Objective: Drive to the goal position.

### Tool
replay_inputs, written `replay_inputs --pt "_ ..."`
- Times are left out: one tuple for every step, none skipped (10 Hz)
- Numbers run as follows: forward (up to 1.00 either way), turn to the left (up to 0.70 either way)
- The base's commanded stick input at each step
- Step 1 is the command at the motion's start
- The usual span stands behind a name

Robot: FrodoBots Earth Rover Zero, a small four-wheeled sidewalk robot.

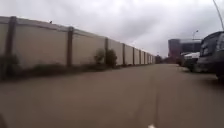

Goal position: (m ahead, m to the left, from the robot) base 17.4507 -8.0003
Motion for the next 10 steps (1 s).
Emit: replay_inputs --pt "0.7 0.0" --pt "0.7 0.0" --pt "0.7 0.0" --pt "0.7 0.0" --pt "0.7 0.0" --pt "0.7 -0.01" --pt "0.7 -0.02" --pt "0.7 -0.03" --pt "0.7 -0.02" --pt "0.7 -0.01"
